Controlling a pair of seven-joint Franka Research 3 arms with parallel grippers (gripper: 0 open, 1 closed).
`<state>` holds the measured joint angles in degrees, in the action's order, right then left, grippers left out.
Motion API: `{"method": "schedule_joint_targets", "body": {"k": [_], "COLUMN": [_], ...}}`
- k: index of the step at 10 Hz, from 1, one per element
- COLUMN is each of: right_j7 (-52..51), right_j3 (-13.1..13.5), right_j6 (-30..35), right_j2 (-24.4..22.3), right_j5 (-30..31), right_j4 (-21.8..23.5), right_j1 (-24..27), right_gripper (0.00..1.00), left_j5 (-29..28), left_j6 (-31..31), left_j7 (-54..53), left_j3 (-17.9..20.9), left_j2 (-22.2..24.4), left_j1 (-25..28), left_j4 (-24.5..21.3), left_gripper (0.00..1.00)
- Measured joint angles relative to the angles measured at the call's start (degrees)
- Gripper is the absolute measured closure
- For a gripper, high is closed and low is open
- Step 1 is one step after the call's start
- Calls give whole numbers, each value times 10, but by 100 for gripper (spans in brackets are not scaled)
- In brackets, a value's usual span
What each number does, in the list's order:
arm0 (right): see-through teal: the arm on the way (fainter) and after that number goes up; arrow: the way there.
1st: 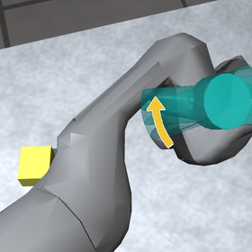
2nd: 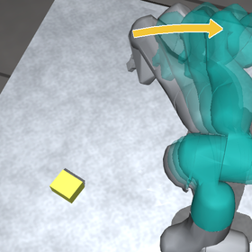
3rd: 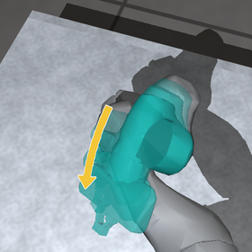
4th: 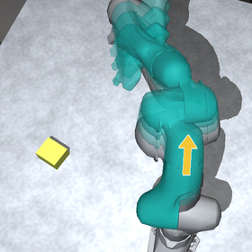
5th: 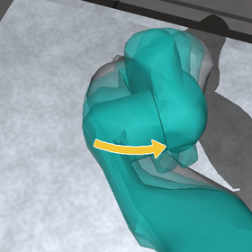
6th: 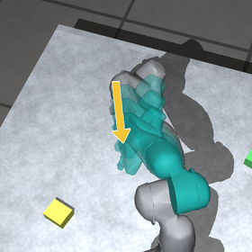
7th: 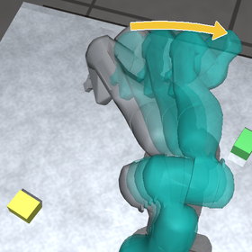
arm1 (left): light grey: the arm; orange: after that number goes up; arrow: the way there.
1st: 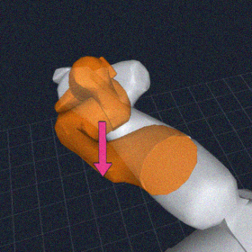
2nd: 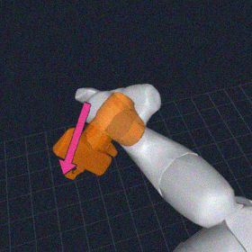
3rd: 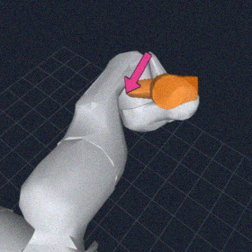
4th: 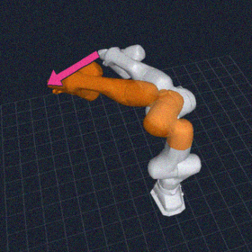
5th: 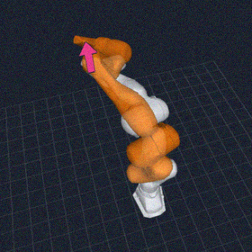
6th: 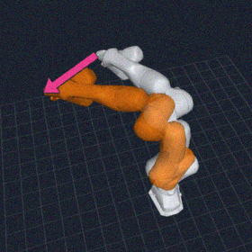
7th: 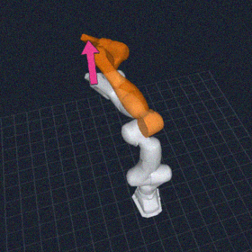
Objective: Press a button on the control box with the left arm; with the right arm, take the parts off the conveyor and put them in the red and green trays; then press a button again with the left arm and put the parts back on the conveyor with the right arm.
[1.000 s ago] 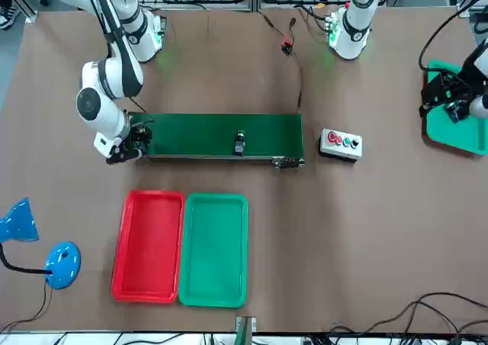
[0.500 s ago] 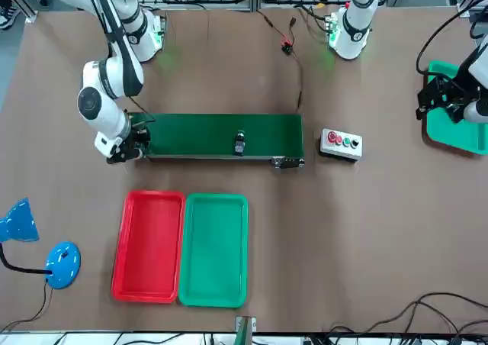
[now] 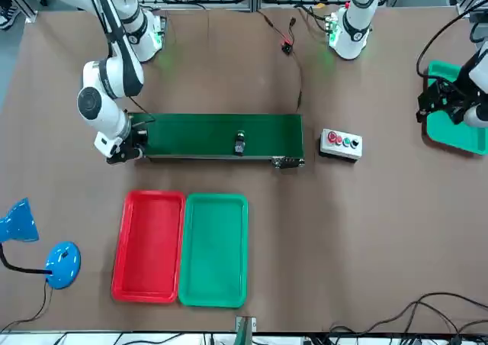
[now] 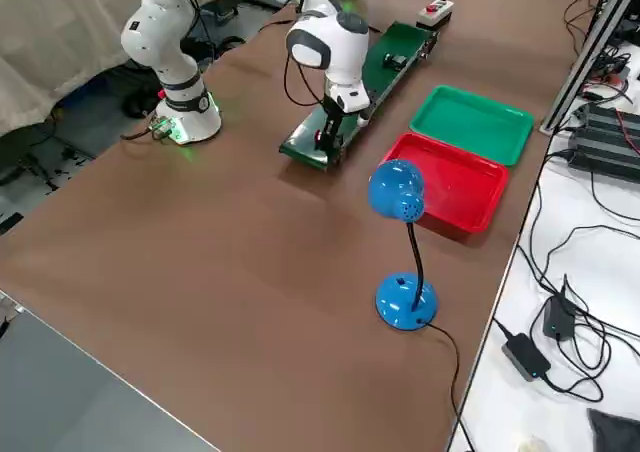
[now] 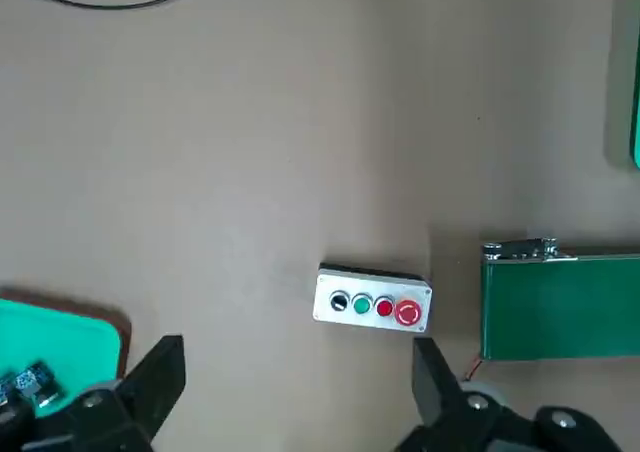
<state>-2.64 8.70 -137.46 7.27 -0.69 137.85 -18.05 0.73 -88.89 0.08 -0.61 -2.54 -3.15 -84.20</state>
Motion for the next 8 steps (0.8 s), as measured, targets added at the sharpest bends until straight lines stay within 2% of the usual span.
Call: {"method": "schedule_joint_targets", "body": {"k": [2,5,6,8], "right_j7": [12,37,41,43], "right_j3": [-1,-1,1,4], "right_j6": [-8,57,64,59], "right_j2": [-3,9,38,145], "right_j5": [0,0,0,-25], "right_j4": [-38,-159,-203,-309], "right_j1": [-3,-14,-11,2], "right_gripper": [67,67,67,67], "left_j5": [0,0,0,0], "left_j6": [0,0,0,1], "left_j7": [0,-2,-2,-2], "left_j3": [0,0,0,0], "left_j2": [-5,-7,-7,-8], "left_j1": [0,0,0,0], "left_j4": [0,0,0,-1], "left_gripper": [0,0,0,0]}}
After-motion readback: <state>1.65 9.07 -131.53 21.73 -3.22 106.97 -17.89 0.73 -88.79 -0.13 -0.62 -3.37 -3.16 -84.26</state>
